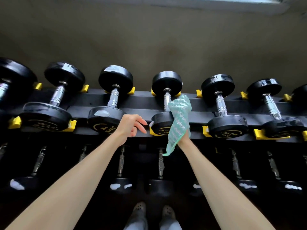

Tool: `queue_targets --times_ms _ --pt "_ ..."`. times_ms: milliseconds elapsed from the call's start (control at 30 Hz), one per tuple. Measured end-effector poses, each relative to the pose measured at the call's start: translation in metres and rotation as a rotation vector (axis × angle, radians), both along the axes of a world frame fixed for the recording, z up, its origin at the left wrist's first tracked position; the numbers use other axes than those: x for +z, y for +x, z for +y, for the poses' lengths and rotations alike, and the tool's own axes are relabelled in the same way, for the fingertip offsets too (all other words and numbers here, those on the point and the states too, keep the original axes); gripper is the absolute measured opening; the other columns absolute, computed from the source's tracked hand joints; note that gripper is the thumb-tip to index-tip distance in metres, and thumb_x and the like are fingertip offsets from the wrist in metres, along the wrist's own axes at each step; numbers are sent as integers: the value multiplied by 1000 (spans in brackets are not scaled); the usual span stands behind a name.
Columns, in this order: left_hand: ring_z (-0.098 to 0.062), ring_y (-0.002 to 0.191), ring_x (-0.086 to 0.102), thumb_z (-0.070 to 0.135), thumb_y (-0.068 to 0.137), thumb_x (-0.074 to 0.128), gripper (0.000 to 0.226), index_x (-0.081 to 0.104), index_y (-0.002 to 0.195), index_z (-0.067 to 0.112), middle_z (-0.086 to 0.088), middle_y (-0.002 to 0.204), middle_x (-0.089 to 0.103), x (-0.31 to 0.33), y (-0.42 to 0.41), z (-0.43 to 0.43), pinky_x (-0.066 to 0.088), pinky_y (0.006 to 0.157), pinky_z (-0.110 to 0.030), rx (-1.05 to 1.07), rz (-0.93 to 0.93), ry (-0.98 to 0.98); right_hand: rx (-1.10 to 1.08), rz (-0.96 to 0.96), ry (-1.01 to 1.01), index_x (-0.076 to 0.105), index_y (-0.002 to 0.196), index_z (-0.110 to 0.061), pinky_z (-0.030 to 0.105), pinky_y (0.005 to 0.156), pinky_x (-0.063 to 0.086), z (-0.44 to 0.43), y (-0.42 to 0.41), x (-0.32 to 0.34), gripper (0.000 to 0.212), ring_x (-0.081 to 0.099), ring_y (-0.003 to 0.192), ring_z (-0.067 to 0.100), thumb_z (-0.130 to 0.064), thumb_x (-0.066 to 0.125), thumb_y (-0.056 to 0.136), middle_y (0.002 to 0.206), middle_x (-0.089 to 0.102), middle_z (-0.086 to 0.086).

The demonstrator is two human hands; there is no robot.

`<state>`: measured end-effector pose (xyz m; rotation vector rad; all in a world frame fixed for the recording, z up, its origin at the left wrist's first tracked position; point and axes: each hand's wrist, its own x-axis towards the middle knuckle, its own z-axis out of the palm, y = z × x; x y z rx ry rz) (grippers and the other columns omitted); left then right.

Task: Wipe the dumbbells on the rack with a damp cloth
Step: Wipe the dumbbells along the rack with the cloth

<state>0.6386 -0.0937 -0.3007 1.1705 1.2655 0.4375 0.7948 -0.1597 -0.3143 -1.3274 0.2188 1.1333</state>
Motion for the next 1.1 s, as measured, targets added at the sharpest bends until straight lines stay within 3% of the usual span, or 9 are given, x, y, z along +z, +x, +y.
queue_targets --times_ms 67,200,267,367,500,600,667,867,1100 --pt "-13 29 35 8 84 44 24 67 81 -1 -20 68 67 -4 -5 2 20 34 -16 -21 51 -9 105 -42 40 48 77 -15 12 46 39 10 -2 18 27 45 50 4 -15 35 101 66 41 1" --pt "-16 33 41 8 84 44 22 66 81 4 -16 70 69 -9 -11 5 24 34 -18 -38 109 13 609 -270 -4 40 68 -11 13 31 33 31 -3 46 33 37 25 0 -11 34 101 41 43 2" --pt "-17 36 42 8 84 42 23 65 81 4 -13 69 69 -11 -13 6 25 36 -18 -41 153 32 868 -442 -55 53 89 1 13 45 45 45 -4 52 22 51 41 3 -6 35 100 63 54 9" --pt "-17 37 42 9 84 43 22 64 80 6 -10 67 68 -12 -16 9 27 35 -17 -27 202 48 1269 -751 -113 41 132 -2 33 97 43 63 -1 50 36 52 89 15 -18 41 99 92 50 6" --pt "-14 34 40 10 85 44 22 66 83 5 -10 67 68 -15 -19 12 28 32 -13 12 206 53 1679 -827 -182 29 139 -13 36 108 31 88 -2 43 44 48 103 10 -22 45 98 109 50 -8" --pt "-15 36 40 10 86 45 23 66 85 4 -11 68 68 -16 -18 11 29 33 -11 51 208 45 1800 -852 -221 3 149 -13 33 108 33 104 -9 35 76 42 125 18 -11 55 93 146 32 4" --pt "-16 36 39 9 85 45 22 66 85 2 -11 65 67 -17 -17 10 29 32 -10 78 203 38 1901 -861 -262 -1 149 -11 29 105 33 111 -15 30 71 40 130 19 -15 47 97 154 20 8" --pt "-17 34 35 8 81 47 21 59 63 6 -8 52 57 -19 -6 7 33 37 -14 162 243 38 1941 -847 -272 0 150 -20 42 114 23 118 -17 23 63 26 139 24 -38 33 100 154 18 3" --pt "-20 36 37 8 82 46 22 62 68 2 -8 50 56 -12 14 5 32 36 -16 216 222 31 1839 -758 -139 7 148 -7 33 106 29 116 3 28 55 39 122 20 -16 34 101 139 34 8"
